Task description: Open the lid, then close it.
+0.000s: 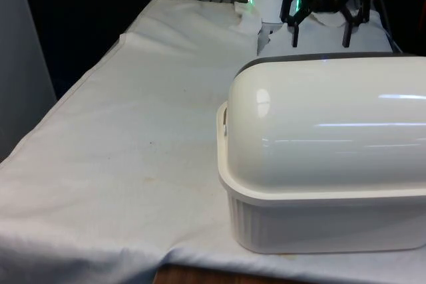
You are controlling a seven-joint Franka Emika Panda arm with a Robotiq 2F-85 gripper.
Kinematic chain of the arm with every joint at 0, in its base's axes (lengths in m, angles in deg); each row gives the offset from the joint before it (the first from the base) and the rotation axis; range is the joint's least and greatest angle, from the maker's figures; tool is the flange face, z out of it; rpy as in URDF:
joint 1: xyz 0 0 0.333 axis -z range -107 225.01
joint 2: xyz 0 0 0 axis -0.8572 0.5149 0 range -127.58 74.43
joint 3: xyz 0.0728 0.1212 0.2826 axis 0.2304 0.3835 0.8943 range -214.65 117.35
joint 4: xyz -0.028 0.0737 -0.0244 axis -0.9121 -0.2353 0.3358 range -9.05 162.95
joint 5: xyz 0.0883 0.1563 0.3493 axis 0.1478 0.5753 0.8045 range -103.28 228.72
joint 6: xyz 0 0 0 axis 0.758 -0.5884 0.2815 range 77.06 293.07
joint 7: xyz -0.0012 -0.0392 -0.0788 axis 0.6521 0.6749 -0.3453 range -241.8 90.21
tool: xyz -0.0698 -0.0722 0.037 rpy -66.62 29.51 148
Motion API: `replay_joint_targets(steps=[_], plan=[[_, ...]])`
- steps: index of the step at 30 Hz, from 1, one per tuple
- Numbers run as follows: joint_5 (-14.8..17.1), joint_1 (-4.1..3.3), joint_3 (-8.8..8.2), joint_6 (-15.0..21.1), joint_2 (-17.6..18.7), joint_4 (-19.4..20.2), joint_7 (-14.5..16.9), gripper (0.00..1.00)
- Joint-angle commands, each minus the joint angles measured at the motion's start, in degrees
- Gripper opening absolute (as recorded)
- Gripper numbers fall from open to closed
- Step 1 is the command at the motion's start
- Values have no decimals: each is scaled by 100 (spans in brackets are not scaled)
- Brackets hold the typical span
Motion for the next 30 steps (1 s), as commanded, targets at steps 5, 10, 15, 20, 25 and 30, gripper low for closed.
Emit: replay_joint_targets(steps=[5,10,15,20,25,30], plan=[[-11,11,-6,235,195,-40,0,100],[-17,23,-11,418,350,-92,-6,100],[-23,23,-23,556,430,-126,-11,100],[-17,23,-23,699,487,-143,-6,100],[-17,23,-34,854,579,-178,0,100],[-11,29,-63,1031,710,-201,17,100]])
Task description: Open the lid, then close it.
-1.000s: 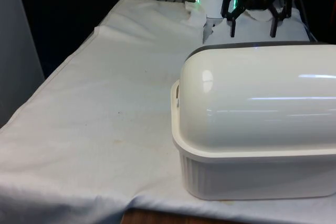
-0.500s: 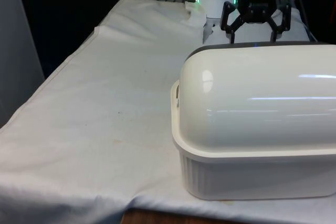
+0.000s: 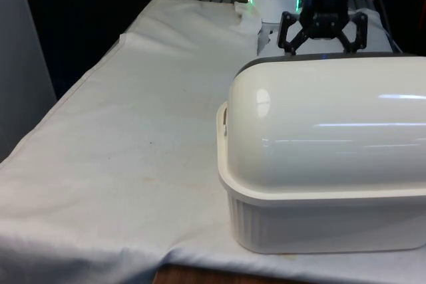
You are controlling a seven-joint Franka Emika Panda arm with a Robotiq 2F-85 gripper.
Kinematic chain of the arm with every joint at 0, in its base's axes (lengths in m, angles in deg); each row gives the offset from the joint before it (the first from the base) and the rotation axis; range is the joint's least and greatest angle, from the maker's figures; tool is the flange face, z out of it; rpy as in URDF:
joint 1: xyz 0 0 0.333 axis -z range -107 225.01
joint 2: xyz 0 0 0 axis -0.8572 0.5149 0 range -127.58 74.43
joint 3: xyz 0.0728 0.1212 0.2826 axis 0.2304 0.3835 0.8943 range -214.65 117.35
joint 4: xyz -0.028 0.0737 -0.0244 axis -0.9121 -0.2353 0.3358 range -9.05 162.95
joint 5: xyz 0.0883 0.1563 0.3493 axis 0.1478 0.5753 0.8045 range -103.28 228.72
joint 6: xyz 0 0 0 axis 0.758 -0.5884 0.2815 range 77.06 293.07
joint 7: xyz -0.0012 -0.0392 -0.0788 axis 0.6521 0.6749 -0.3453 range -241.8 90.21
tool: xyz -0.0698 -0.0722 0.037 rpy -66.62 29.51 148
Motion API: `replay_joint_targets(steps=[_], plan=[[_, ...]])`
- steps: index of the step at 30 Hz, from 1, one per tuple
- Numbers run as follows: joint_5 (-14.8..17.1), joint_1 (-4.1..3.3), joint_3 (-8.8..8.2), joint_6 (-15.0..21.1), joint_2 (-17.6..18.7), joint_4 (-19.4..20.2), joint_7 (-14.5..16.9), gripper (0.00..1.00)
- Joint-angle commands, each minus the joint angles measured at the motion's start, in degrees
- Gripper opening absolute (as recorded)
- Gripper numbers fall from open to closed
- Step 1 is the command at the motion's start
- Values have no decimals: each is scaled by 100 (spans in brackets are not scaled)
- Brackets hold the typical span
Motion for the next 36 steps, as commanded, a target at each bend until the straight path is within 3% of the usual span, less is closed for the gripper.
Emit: replay_joint_targets(steps=[1,12,13,14,18,22,23,24,32,33,34,36], plan=[[-6,6,-11,74,57,-29,11,100],[115,92,-80,195,309,-229,178,100],[11,34,-143,178,286,-201,86,100],[138,103,-80,189,327,-258,195,100],[252,143,-74,172,390,-355,286,100],[332,143,-80,172,418,-401,327,100],[223,92,-155,178,407,-384,252,100],[338,138,-80,172,424,-401,327,100],[378,132,-74,178,430,-418,327,62],[281,86,-138,178,413,-401,252,57],[390,138,-63,183,430,-418,332,53],[395,143,-57,183,430,-418,338,43]])
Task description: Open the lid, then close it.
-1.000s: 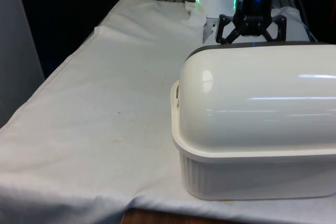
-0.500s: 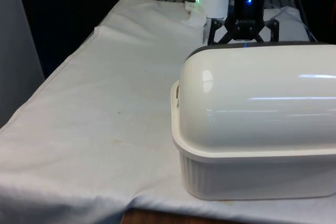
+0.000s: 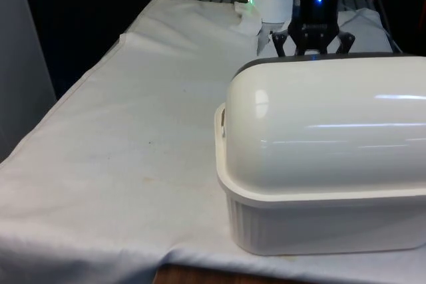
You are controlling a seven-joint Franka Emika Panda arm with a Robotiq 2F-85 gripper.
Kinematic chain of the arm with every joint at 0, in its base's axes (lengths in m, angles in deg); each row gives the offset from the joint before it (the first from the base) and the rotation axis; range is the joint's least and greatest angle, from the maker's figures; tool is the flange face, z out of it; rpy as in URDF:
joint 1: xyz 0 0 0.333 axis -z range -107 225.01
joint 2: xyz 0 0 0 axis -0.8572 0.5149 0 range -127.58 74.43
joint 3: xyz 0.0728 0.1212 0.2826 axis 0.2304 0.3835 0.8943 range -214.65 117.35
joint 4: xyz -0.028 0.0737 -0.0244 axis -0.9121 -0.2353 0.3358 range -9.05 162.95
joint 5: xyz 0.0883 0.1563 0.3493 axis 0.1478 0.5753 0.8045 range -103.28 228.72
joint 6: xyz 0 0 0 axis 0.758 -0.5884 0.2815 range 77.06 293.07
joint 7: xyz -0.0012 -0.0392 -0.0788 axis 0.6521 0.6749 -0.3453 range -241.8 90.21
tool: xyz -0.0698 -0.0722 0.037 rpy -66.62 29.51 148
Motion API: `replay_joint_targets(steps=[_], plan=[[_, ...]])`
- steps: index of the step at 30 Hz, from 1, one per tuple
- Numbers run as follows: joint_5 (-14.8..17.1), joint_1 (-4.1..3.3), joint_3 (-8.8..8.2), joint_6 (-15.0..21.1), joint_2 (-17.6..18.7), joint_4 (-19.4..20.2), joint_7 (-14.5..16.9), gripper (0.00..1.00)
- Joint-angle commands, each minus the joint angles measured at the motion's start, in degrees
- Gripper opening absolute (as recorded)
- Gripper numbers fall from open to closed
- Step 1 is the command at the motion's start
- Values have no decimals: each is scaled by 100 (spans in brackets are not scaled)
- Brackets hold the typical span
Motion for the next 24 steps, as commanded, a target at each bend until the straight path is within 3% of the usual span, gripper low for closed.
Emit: replay_joint_targets(steps=[1,5,6,7,9,24], plan=[[97,57,57,11,29,-6,92,39],[103,57,63,11,29,-6,92,18],[17,0,6,0,0,-6,0,13],[103,52,57,17,29,-17,74,8],[97,40,57,23,29,-29,57,0],[11,-57,46,120,40,-115,-34,0]])
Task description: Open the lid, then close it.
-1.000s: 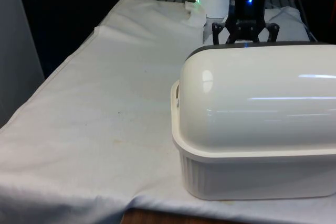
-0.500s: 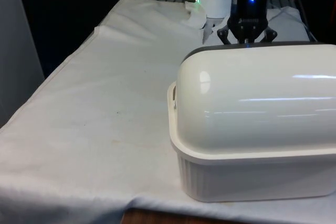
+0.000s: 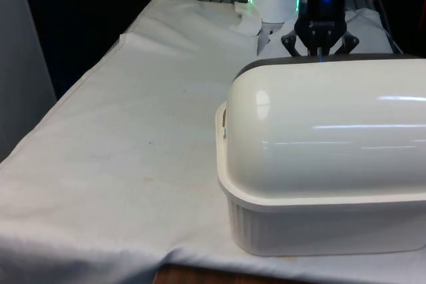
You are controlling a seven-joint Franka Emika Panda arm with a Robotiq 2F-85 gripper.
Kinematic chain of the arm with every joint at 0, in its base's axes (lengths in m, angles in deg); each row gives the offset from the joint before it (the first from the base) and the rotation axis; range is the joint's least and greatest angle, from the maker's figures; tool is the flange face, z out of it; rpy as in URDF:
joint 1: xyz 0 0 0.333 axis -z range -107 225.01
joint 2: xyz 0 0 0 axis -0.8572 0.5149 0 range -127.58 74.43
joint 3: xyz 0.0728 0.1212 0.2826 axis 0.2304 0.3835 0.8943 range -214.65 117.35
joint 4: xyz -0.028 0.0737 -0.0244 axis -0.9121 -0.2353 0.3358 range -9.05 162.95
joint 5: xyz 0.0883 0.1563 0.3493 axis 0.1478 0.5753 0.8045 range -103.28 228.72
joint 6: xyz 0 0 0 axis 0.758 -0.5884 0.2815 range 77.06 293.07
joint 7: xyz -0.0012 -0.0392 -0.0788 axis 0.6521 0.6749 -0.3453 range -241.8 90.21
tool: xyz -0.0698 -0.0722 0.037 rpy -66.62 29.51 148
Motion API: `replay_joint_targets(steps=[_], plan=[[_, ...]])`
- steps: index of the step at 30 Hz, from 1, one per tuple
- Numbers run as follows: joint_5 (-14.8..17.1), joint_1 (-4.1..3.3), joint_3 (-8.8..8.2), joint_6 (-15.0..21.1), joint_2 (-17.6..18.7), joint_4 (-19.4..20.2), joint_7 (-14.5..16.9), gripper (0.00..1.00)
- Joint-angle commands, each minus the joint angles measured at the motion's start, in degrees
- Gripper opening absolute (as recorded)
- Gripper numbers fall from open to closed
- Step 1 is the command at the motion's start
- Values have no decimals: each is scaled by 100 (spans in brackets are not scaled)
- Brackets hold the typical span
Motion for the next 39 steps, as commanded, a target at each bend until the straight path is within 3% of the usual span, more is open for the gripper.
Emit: replay_joint_targets(steps=[1,20,39], plan=[[-6,-23,0,69,29,-29,-29,0],[-40,-126,6,74,-46,-92,-52,0],[-46,-115,6,103,-201,-115,120,0]])
